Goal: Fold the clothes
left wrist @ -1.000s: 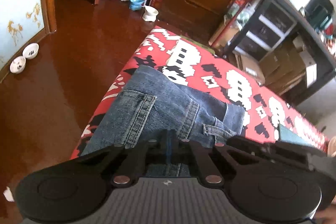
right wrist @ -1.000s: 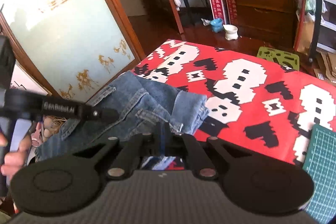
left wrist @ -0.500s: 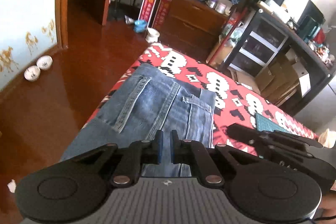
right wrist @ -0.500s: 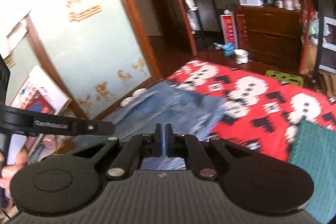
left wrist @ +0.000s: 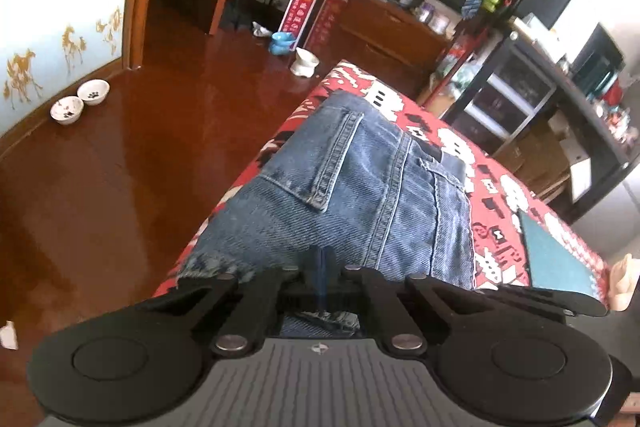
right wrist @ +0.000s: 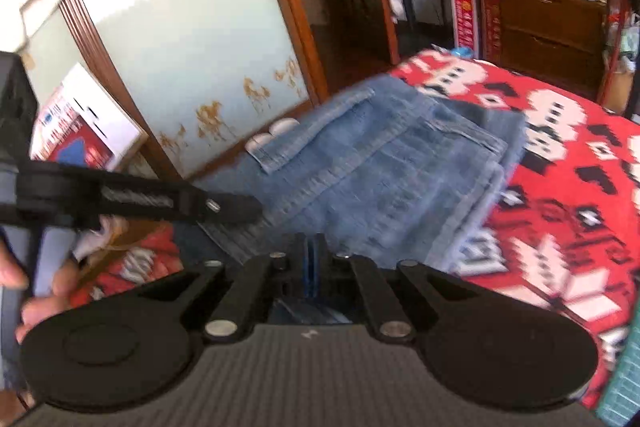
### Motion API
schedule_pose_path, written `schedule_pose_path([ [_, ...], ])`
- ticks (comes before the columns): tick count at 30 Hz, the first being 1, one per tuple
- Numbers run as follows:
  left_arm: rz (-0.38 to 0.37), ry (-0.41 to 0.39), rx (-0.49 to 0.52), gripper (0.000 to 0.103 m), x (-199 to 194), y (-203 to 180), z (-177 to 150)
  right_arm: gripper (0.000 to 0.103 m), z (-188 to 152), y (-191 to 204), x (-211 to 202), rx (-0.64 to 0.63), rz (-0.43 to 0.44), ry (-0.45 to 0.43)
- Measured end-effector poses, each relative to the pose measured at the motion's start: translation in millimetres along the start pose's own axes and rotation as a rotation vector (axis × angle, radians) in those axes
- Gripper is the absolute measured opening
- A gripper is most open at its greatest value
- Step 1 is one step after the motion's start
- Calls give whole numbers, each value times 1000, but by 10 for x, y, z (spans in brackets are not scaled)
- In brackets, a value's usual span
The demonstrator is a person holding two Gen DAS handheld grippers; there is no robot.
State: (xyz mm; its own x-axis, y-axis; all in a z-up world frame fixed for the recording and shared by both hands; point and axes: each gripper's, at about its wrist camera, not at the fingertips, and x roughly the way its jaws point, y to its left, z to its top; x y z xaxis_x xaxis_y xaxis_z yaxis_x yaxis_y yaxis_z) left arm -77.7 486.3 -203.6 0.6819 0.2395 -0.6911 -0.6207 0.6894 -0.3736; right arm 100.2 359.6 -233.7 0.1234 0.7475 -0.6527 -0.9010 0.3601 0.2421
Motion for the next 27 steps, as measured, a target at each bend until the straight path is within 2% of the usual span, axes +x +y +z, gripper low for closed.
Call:
schedule_pose_path([
  [3,13,-5,33,3,-28,-27,-18,0,-73,-66,-91,30,28,-10],
  [8,64,-4,76,2,-134,-137,-65,0,-108,-68,-208,17,-9,-7],
  [12,95,-11,87,3,-231,-204,-177,0,-215,-136,-393,73,-6,-22],
  [19,107,3,74,4,-513,-392,-403,8,-294,-42,-984,77,-87,-39],
  [20,111,3,79,9,-567,-445,-439,18,-306,-24,-1076,76,-97,-42],
  [21,114,3,85,18,-621,-501,-473,29,-317,-5,-1168,75,-108,-45],
  [22,121,3,93,26,-670,-563,-504,32,-328,13,-1260,74,-118,-47],
  [23,125,0,101,41,-729,-625,-539,39,-339,32,-1353,73,-128,-50],
  [24,128,-3,109,49,-791,-685,-575,49,-350,50,-1445,73,-139,-53],
  [25,132,-7,118,52,-854,-746,-610,54,-361,69,-1537,72,-149,-56],
  [27,130,-9,134,67,-964,-848,-670,78,-391,113,-1695,67,-166,-62],
])
